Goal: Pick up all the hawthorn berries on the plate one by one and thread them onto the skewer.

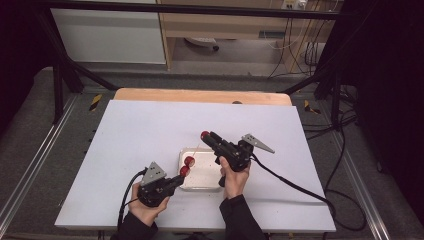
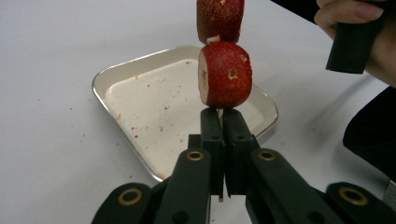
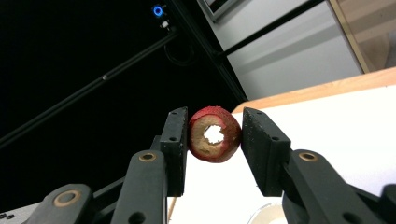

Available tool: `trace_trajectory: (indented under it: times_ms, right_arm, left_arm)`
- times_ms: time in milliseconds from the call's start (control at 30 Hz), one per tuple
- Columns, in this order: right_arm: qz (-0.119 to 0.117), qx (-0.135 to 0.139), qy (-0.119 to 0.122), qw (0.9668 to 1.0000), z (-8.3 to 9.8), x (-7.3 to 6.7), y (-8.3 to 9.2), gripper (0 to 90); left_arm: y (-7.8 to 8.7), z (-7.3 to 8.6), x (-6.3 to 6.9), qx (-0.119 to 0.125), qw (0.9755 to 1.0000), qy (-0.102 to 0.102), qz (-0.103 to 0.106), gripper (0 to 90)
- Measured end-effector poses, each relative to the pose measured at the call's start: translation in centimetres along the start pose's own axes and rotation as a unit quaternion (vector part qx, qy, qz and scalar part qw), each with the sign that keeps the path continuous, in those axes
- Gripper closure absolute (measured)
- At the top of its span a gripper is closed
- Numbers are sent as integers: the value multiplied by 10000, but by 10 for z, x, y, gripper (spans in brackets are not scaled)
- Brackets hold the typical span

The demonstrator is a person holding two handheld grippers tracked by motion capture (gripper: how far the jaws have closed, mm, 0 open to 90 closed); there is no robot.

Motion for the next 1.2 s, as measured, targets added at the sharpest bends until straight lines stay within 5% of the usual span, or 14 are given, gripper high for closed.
trace_trajectory:
  times_ms: [433,1200]
  right_arm:
    - [-89,196,59,9998,-2,-2,2,625]
    - [-214,105,-78,9997,9,-6,2,626]
  left_arm:
    - [-9,-6,5,29,10000,77,46,881]
    - [-14,-11,9,249,9995,199,0,882]
Point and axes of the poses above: each handheld gripper's, and its own axes: y roughly backward along the jaws, z roughly out of its underside, x roughly to its right, the point moved 2 cm from there along -y, roughly forward along the jaws, and after that the axes turned 2 degrees about y, right-handed, at the moved point
